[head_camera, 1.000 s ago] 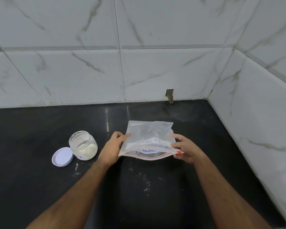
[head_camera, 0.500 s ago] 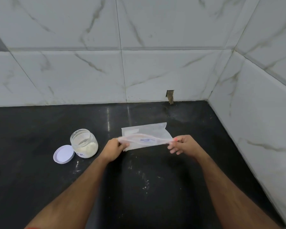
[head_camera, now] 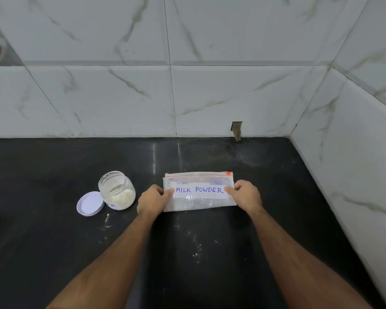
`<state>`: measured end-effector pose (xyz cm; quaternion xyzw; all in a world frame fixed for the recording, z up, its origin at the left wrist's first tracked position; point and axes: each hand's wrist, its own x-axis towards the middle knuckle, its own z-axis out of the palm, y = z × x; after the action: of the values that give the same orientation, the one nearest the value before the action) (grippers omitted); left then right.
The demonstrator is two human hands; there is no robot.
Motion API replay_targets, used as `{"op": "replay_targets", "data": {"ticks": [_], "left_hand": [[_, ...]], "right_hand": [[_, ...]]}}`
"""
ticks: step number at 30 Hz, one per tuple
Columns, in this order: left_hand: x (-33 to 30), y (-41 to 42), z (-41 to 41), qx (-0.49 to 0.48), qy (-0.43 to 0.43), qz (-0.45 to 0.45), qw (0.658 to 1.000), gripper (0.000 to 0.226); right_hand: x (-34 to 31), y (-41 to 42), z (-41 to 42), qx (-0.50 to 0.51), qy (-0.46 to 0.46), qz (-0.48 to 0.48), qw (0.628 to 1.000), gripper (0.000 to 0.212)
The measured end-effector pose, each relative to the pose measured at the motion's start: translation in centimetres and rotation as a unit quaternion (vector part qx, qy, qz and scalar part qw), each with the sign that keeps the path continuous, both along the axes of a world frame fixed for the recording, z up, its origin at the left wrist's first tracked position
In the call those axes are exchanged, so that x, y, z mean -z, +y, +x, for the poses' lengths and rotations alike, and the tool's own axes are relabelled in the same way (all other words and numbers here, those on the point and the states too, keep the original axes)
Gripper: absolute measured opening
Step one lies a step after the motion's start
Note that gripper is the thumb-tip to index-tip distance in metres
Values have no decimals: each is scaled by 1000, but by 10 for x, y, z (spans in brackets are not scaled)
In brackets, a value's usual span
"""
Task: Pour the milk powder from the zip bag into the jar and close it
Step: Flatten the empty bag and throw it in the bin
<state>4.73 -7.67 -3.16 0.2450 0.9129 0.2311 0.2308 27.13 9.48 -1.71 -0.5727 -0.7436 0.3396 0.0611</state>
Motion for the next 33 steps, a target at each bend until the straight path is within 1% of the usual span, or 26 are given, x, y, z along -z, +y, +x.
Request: {"op": "replay_targets", "data": {"ticks": [2,3,6,8,10,12,14,17,19,23,26,29,31,33], "left_hand": [[-3,5,2,-31,-12,8,999,53],[-3,8,2,-37,-26,10,999,51],[-2,12,3,-61,-73,25,995,37],[2,13,2,-82,-100,43,991,33],[4,16,1,-97,-128,70,984,27],[5,19,-1,-115,-179,129,968,19],[3,18,-1,-124,-234,190,945,15],[-6,16,0,-96,-295,234,922,14],[-14,16,5,-52,-316,237,917,14],[-30,13,18,18,-323,241,915,15],[-38,6,32,66,-330,233,912,13],[-43,-3,54,97,-328,224,913,11],[-45,-10,76,110,-334,221,909,16],[-46,-19,103,130,-354,216,900,22]], "right_hand": [[2,-2,-6,-1,11,13,1000,20],[3,-3,-9,-1,19,13,1000,19],[6,-1,-17,11,62,-17,998,28],[6,0,-21,51,111,-83,989,39],[4,0,-21,103,159,-187,964,40],[0,3,-18,121,187,-264,938,31],[-3,3,-12,115,218,-310,918,27],[-7,-2,0,120,285,-350,884,29],[-12,-8,8,132,321,-356,868,33],[-22,-29,28,151,368,-354,846,43],[-26,-58,51,192,397,-328,835,47],[-27,-93,81,260,429,-279,819,40],[-29,-123,106,296,445,-251,807,32],[-30,-157,133,326,470,-226,788,31]]}}
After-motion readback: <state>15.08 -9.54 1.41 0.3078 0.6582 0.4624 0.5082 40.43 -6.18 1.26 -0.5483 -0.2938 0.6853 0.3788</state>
